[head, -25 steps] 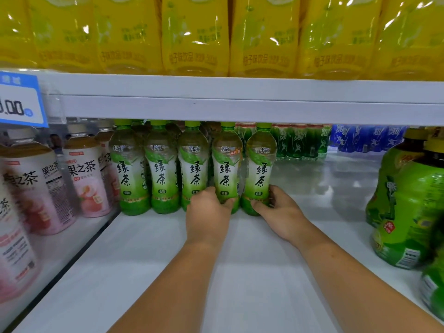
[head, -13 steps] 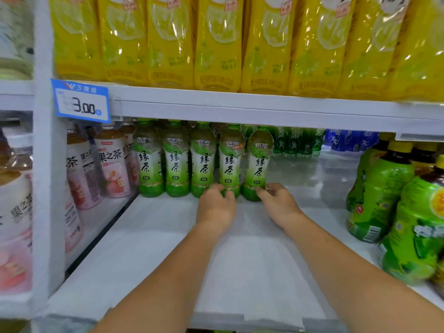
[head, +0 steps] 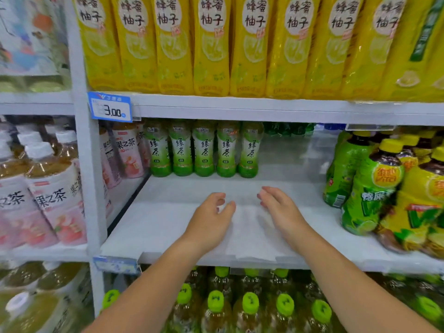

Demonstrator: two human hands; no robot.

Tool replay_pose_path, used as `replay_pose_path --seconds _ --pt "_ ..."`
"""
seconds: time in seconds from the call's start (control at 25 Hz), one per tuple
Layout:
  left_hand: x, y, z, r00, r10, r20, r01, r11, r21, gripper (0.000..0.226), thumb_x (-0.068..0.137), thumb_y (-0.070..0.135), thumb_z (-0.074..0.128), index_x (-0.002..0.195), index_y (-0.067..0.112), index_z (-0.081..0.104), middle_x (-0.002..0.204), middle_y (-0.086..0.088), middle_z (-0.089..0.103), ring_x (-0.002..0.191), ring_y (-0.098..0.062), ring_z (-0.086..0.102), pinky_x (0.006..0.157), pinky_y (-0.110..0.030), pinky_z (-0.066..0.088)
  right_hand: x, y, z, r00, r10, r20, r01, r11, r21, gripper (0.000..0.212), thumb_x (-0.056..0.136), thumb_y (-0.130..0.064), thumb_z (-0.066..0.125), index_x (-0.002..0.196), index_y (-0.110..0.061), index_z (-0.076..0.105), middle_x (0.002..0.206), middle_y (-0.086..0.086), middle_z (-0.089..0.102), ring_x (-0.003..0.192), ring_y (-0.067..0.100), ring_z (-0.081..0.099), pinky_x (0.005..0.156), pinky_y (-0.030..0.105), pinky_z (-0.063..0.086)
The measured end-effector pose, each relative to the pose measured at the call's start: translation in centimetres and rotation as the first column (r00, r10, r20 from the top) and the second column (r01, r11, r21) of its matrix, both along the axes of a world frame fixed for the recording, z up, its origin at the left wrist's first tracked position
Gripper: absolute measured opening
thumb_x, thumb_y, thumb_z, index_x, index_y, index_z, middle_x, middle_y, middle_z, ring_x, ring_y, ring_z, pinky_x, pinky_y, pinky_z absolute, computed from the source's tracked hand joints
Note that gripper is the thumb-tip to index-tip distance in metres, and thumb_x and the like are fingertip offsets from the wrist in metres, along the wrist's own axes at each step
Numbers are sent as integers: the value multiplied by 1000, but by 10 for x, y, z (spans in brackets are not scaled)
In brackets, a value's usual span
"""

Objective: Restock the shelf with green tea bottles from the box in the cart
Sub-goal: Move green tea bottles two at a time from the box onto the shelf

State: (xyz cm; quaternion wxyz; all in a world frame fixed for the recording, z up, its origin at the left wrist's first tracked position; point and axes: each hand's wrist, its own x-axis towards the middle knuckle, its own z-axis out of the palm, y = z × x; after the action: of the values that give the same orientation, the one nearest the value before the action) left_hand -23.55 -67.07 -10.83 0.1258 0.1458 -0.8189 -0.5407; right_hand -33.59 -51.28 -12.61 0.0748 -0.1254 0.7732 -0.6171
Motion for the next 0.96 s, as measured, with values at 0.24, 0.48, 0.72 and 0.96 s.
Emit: replay_pose_path --seconds 0.24,0.48,0.72,0.96 --pt "68 18 45 953 7 301 -34 996 86 46 102 43 49 145 25 46 141 4 51 116 -11 51 90 -25 39 70 51 29 964 -11 266 -19 993 113 36 100 -41 50 135 -31 52 139 -6 55 128 13 52 99 29 37" --pt "128 62 117 832 -140 536 98 989 107 56 102 47 49 150 19 41 147 0 50 125 -18 52 97 -32 45 147 95 98 894 -43 447 -68 971 230 45 102 -42 47 143 -25 48 135 -7 51 120 12 49 101 31 40" --pt "189 117 196 723 -238 649 175 971 161 52 105 42 46 150 18 41 140 -1 53 107 -13 58 84 -28 49 235 162 161 819 -145 555 -58 941 332 51 102 -45 44 147 -20 43 146 2 47 119 16 49 95 28 37" --pt "218 162 212 620 -398 676 330 914 235 51 103 46 46 147 20 43 130 3 55 104 -12 55 88 -33 41 321 234 192 719 -350 600 101 908 408 53 104 -43 42 151 -18 38 156 0 36 141 22 39 103 31 36"
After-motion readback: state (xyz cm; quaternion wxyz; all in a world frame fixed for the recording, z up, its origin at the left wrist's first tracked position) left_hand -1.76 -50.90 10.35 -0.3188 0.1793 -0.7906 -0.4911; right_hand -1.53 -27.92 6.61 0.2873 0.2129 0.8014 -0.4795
